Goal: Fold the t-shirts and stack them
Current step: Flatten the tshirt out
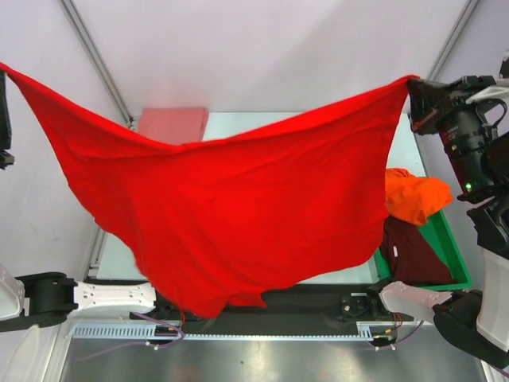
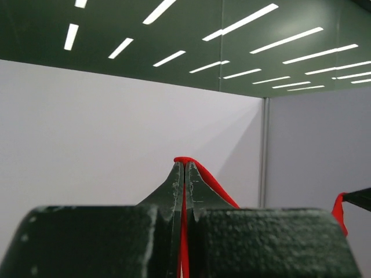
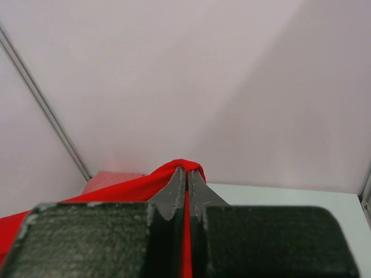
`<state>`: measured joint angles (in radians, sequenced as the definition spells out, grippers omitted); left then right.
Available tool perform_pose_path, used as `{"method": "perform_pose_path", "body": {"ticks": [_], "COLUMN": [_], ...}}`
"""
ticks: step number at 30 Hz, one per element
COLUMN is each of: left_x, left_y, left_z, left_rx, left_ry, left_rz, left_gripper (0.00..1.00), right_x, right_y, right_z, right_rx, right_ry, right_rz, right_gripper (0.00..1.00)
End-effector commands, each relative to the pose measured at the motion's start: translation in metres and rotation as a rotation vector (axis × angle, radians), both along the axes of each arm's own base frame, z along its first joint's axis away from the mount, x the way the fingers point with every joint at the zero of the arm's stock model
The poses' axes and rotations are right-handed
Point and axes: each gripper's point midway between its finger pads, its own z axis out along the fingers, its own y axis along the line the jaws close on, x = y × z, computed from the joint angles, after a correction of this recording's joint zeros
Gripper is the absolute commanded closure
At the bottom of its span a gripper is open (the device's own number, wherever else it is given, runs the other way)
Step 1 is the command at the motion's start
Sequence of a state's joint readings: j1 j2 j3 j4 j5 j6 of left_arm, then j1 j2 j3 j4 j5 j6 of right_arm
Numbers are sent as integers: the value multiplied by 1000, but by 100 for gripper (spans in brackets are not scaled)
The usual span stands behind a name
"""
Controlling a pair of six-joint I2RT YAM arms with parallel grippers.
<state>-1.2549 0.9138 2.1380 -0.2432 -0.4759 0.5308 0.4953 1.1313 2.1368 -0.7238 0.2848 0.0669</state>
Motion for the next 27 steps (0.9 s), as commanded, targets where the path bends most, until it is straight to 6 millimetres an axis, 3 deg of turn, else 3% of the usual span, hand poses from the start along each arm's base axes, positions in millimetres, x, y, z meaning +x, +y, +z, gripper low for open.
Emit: {"method": "perform_pose_path", "body": {"ticks": [1, 5, 6, 8, 13, 16, 19, 24, 27], "left_x": [-21, -36, -43, -56, -88, -106, -122, -132, -121], "left_y": [17, 25, 37, 43, 67, 72, 82, 70, 53], "left_z": [2, -7, -9, -8, 0, 4, 13, 22, 30], "left_rx": [-45, -77, -102, -128, -200, -208, -220, -195, -175], "left_ry": [-47, -54, -67, -98, -175, -222, -263, -296, -290], "left_rz": [-93, -198, -220, -288, -426, -493, -486, -460, -413], "left_gripper": [100, 100, 100, 100, 100, 100, 100, 100, 100], "right_x": [-49, -76, -83, -96, -131, -153, -169, -182, -170], "right_y": [-19, -19, -18, -21, -24, -24, -24, -27, -26], "right_z": [19, 12, 9, 10, 13, 17, 18, 22, 22], "right_rx": [35, 43, 46, 49, 65, 73, 83, 96, 96], "right_ry": [-93, -97, -92, -102, -128, -147, -160, -186, -176], "right_rz": [37, 107, 133, 144, 189, 222, 238, 235, 218], "right_gripper": [100, 100, 100, 100, 100, 100, 100, 100, 100]}}
